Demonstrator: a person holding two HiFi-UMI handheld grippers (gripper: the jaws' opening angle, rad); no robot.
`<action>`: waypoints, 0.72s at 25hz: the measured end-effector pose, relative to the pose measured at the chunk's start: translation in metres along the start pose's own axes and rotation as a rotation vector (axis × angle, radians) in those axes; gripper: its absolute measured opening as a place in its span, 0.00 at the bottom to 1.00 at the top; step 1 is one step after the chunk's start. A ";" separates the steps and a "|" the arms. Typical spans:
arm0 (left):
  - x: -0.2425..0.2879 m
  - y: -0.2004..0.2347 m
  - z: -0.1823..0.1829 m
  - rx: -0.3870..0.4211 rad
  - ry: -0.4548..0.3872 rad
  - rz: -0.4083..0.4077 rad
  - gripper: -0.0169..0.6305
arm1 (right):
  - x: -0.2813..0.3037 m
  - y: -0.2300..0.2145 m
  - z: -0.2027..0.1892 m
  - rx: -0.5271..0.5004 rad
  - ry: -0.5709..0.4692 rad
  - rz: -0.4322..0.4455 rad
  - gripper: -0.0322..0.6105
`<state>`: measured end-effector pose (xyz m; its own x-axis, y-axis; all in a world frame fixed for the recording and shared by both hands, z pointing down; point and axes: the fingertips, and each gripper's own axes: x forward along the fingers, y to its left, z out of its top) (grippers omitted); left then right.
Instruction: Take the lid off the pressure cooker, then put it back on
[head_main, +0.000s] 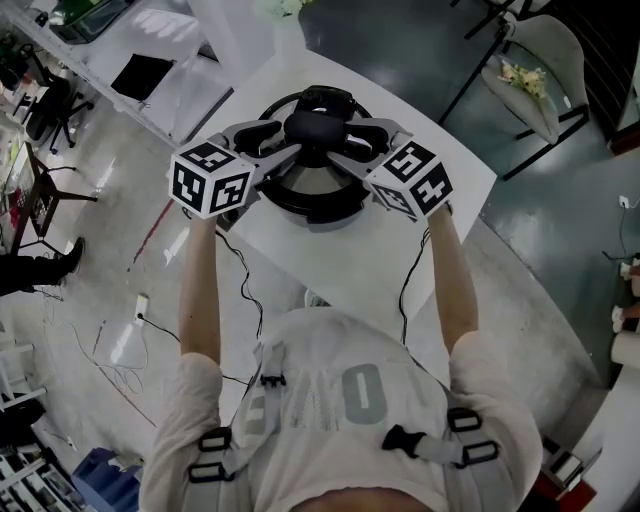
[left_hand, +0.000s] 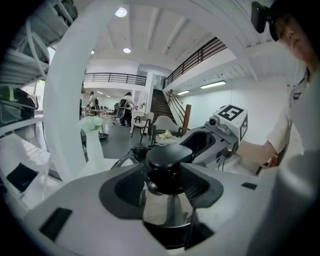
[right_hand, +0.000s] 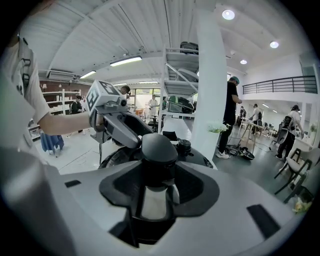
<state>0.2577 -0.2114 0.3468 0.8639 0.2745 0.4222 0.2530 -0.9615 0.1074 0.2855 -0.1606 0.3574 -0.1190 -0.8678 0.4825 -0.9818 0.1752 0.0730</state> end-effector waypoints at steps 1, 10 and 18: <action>0.002 -0.001 0.000 -0.003 -0.001 -0.032 0.35 | 0.000 0.000 0.000 0.002 0.002 -0.002 0.37; 0.003 -0.002 0.001 0.067 -0.011 -0.158 0.35 | 0.001 0.001 -0.001 0.029 0.016 0.006 0.36; 0.002 -0.003 0.001 0.082 -0.041 -0.125 0.35 | 0.000 0.002 0.000 0.053 -0.018 -0.020 0.37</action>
<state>0.2592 -0.2079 0.3469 0.8399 0.3941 0.3731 0.3933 -0.9157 0.0819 0.2834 -0.1599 0.3580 -0.1018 -0.8793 0.4652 -0.9904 0.1335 0.0356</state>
